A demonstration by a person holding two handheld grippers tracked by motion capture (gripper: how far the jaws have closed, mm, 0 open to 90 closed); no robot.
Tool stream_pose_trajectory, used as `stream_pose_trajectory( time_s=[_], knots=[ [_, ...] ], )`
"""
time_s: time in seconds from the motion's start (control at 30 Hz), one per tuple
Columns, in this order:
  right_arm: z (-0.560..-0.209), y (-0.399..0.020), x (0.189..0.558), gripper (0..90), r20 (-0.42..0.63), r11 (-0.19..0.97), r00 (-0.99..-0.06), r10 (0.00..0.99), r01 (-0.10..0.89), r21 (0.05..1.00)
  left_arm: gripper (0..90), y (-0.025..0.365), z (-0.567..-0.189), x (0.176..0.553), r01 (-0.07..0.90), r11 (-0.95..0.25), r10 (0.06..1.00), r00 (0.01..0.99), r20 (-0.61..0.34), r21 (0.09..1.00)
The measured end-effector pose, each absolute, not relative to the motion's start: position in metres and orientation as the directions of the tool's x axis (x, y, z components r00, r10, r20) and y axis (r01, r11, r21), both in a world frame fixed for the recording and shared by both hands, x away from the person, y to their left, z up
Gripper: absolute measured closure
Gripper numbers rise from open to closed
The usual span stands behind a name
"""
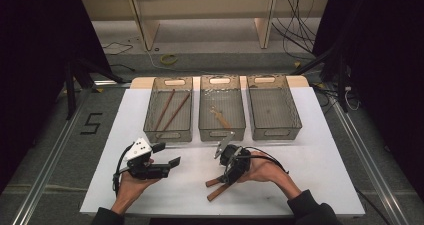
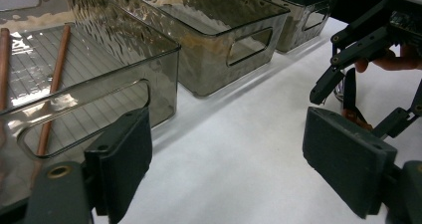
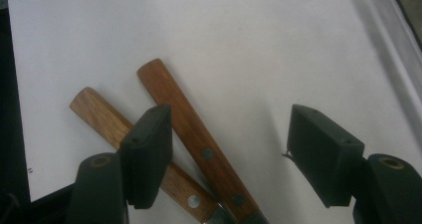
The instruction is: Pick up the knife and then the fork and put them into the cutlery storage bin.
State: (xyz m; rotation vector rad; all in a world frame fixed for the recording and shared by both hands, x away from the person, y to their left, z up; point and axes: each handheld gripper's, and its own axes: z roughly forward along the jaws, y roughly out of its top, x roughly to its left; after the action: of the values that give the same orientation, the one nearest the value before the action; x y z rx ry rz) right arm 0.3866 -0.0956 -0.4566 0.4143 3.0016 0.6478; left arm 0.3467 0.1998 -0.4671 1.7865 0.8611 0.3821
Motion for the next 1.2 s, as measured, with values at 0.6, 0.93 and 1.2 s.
stream_pose_trajectory(
  time_s=[0.6,0.93,1.2],
  knots=[
    [-0.464,-0.089,0.383,46.9,-0.004,0.918,-0.981,0.193,0.179,0.355,19.3,0.199,-0.467,0.345,0.365,-0.184,0.711,0.691,-0.133,0.913],
    [-0.466,-0.087,0.384,54.2,-0.012,0.929,-0.982,0.191,0.177,0.325,19.5,0.199,-0.467,0.345,0.368,-0.184,0.712,0.689,-0.134,0.912],
    [-0.464,-0.088,0.389,65.4,-0.013,0.929,-0.975,0.222,0.207,0.308,19.7,0.199,-0.467,0.345,0.369,-0.185,0.714,0.688,-0.134,0.911]
  ],
)
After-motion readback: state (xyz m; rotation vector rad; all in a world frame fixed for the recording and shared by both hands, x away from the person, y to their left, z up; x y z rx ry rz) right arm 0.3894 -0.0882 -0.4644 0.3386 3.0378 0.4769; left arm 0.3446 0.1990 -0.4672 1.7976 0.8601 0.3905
